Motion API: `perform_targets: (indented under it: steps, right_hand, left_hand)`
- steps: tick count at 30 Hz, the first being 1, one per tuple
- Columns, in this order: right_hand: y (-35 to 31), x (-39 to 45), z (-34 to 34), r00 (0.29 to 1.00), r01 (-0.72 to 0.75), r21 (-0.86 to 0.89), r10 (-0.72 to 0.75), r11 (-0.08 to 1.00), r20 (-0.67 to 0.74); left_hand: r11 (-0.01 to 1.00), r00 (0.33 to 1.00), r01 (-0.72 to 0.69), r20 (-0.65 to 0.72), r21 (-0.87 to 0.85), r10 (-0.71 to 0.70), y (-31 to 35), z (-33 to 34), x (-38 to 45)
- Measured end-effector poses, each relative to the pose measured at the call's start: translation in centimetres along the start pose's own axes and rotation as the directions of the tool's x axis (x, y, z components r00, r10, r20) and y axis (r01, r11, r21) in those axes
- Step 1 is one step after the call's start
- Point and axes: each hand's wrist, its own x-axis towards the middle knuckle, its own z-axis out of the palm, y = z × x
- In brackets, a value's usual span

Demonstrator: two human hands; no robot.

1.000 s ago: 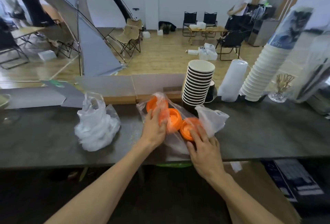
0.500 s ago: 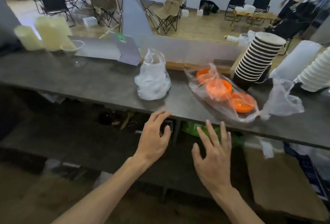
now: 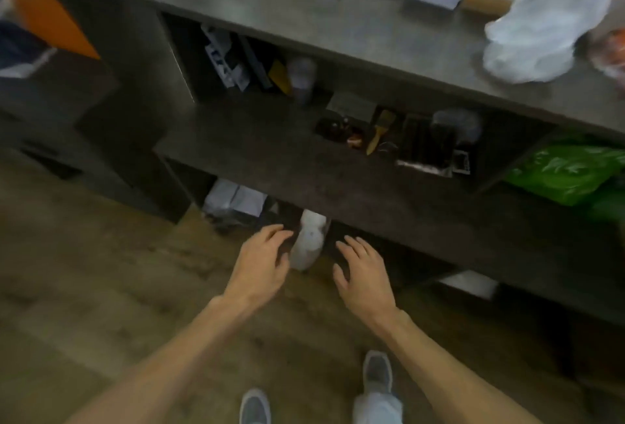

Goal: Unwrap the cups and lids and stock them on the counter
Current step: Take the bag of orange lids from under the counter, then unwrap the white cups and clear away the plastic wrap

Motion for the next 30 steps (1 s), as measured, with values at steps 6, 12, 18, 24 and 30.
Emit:
perform_targets:
  steps: [6, 12, 18, 24, 30]
  right_hand:
    - [-0.3, 2.0, 9.5, 0.975, -0.103, 0.014, 0.098, 0.995, 0.197]
    - [4.0, 9.6, 19.4, 0.926, -0.318, 0.244, 0.245, 0.916, 0.288]
    - [8.9, 15.2, 28.0, 0.881, -0.401, 0.285, 0.281, 0.871, 0.381]
    - [10.4, 12.8, 28.2, 0.811, -0.516, 0.299, 0.346, 0.803, 0.471]
    - [6.6, 8.5, 21.7, 0.67, -0.742, 0.452, 0.528, 0.495, 0.522]
  left_hand:
    - [0.987, 0.976, 0.126, 0.192, -0.096, -0.106, -7.4, 6.1, 0.7]
    - [0.951, 0.925, 0.282, 0.299, -0.13, -0.233, -12.8, 16.2, 9.2]
    - [0.97, 0.815, 0.237, 0.555, -0.056, -0.167, -17.9, 28.2, 17.4]
    - [0.939, 0.745, 0.343, 0.618, -0.035, -0.25, -17.5, 27.6, 17.9]
    - [0.977, 0.75, 0.211, 0.643, -0.015, -0.152, -10.5, 19.3, 11.4]
